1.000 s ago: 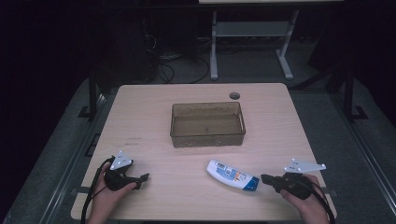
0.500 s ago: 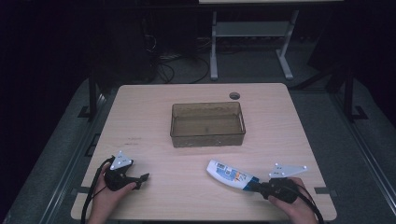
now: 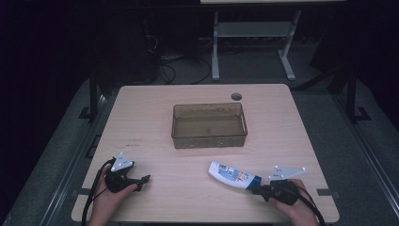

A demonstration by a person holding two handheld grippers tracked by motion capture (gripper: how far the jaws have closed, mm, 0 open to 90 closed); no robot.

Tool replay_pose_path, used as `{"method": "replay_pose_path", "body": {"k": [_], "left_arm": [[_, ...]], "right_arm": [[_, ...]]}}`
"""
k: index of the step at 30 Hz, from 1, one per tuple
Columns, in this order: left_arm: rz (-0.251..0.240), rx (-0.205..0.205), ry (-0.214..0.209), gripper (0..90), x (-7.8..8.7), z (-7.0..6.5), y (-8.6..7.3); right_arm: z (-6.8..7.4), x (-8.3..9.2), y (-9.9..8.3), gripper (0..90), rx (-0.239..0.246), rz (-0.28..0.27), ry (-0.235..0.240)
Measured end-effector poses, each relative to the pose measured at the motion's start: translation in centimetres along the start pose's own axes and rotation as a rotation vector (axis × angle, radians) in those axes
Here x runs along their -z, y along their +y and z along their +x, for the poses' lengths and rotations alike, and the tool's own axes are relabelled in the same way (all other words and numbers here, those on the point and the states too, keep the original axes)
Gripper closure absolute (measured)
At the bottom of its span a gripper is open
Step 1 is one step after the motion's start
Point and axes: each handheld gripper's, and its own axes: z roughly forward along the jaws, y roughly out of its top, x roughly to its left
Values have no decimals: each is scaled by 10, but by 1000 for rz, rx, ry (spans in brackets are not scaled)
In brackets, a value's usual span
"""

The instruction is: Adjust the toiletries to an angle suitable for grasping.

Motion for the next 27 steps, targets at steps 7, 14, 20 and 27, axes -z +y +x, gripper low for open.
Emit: {"method": "replay_pose_path", "body": {"k": [7,14,20,27], "left_arm": [[0,0,0,125,0,0,0],[0,0,0,125,0,0,0],[0,0,0,125,0,0,0],[0,0,0,125,0,0,0]], "right_arm": [[-4,0,1,900,-3,-6,-16],[-10,0,4,900,-7,-14,-32],[-13,-1,7,900,-7,-24,-46],[-19,-2,10,900,-12,-27,-63]]}}
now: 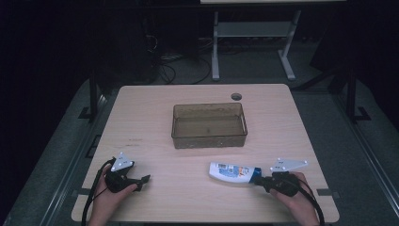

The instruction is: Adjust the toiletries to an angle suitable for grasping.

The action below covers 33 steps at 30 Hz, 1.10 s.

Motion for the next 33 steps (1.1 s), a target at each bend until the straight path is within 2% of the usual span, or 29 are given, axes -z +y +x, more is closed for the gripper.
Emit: {"method": "replay_pose_path", "body": {"k": [13,33], "left_arm": [[0,0,0,125,0,0,0],[2,-3,0,125,0,0,0]], "right_arm": [[-10,-5,7,900,-4,-11,-41],[-20,-22,26,900,0,-21,-59]]}}
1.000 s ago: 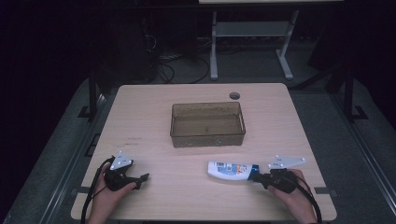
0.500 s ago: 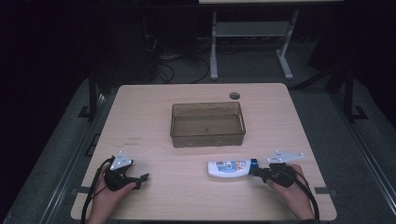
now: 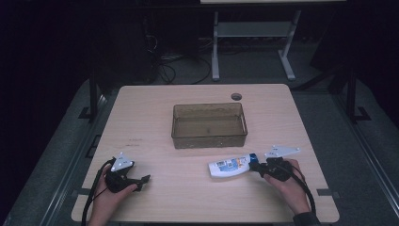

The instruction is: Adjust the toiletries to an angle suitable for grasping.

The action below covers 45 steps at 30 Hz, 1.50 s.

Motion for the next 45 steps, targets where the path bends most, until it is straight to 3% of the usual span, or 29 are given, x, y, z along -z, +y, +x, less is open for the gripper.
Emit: {"method": "replay_pose_path", "body": {"k": [25,31,37,45], "left_arm": [[-3,4,0,125,0,0,0],[-3,3,0,125,0,0,0],[-3,3,0,125,0,0,0],[-2,4,0,125,0,0,0]], "right_arm": [[-14,-16,14,900,-8,-11,-32],[-14,-18,16,900,-12,-11,-18],[0,-13,29,900,-31,-48,26],[25,-36,51,900,6,-43,78]]}}
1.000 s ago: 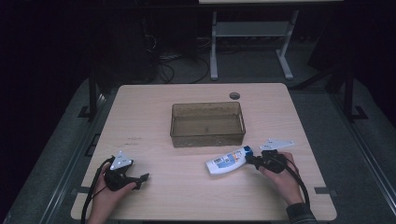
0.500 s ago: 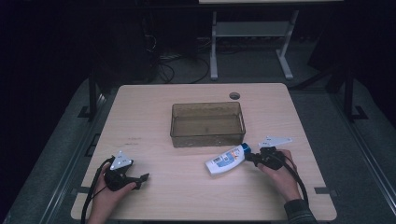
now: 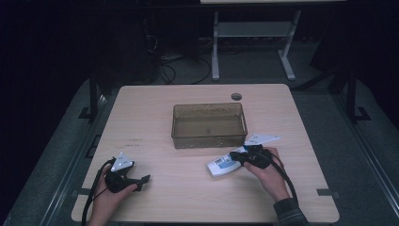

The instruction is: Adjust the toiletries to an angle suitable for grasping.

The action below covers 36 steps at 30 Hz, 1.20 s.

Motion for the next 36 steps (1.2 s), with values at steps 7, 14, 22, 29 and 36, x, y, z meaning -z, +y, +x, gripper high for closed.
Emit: {"method": "replay_pose_path", "body": {"k": [7,14,22,29,36], "left_arm": [[0,0,0,125,0,0,0],[0,-1,0,125,0,0,0],[0,-1,-1,125,0,0,0],[0,-3,-3,125,0,0,0],[0,-3,-3,125,0,0,0]], "right_arm": [[10,-17,11,900,14,7,25],[17,-31,18,900,28,18,35],[26,-53,22,900,38,54,54],[33,-68,21,900,51,104,61],[36,-68,19,900,52,119,65]]}}
